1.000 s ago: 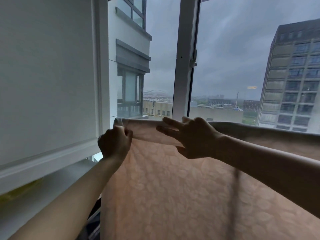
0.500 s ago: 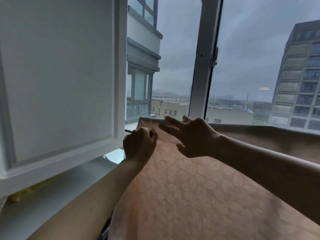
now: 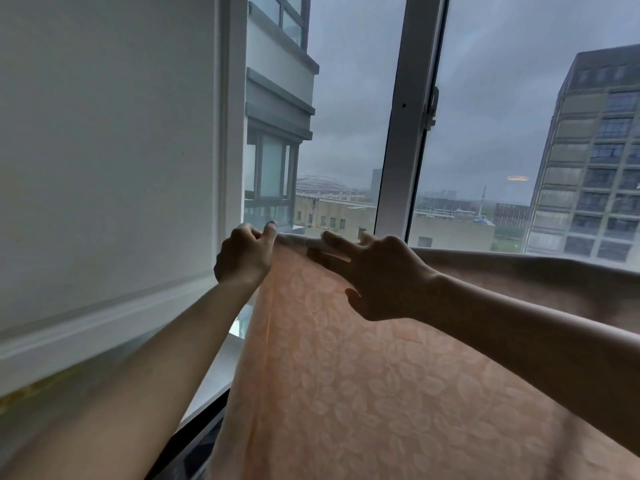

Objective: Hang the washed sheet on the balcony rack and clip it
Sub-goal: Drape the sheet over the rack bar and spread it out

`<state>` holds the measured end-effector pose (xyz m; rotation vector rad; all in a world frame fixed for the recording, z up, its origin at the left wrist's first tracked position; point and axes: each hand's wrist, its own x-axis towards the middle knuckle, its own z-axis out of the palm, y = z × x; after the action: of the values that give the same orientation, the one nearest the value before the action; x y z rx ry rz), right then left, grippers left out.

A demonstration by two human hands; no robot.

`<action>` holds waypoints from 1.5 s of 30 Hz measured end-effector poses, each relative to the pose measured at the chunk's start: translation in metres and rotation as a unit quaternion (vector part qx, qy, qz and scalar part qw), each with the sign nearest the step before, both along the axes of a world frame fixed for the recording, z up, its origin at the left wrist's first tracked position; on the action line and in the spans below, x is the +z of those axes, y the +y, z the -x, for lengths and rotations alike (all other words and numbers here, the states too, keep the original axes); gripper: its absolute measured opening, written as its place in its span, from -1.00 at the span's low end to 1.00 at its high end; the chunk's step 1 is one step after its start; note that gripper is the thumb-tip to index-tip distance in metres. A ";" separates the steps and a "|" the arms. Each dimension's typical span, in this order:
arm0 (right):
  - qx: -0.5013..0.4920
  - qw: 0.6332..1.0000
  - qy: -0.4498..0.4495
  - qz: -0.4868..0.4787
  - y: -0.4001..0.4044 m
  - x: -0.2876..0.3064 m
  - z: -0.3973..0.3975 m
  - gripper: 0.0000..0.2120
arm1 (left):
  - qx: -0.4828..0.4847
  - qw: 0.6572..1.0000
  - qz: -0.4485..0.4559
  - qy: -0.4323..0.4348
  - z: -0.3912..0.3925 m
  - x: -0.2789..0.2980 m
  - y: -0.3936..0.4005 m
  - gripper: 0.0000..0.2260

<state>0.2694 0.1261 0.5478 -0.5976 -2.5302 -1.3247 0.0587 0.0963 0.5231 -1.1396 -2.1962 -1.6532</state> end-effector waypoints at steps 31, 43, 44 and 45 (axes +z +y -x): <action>0.043 0.994 0.098 0.008 0.011 0.000 0.051 -0.38 | -0.255 0.960 -0.007 0.120 0.060 -0.034 0.008 -0.84; 0.032 0.982 0.184 0.022 0.000 -0.001 0.055 -0.77 | -0.377 0.921 -0.065 0.077 0.054 -0.038 0.006 -0.95; 0.034 0.981 0.188 0.026 -0.001 -0.001 0.056 -0.77 | -0.359 0.927 -0.078 0.076 0.054 -0.038 0.006 -0.94; 0.038 0.979 0.196 0.034 -0.002 -0.001 0.056 -0.76 | -0.338 0.934 -0.095 0.071 0.054 -0.036 0.006 -0.93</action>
<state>0.2135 0.1239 0.5470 -0.6908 -2.2560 -0.9831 0.0048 0.1023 0.4872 -2.0272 -1.5911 -1.8710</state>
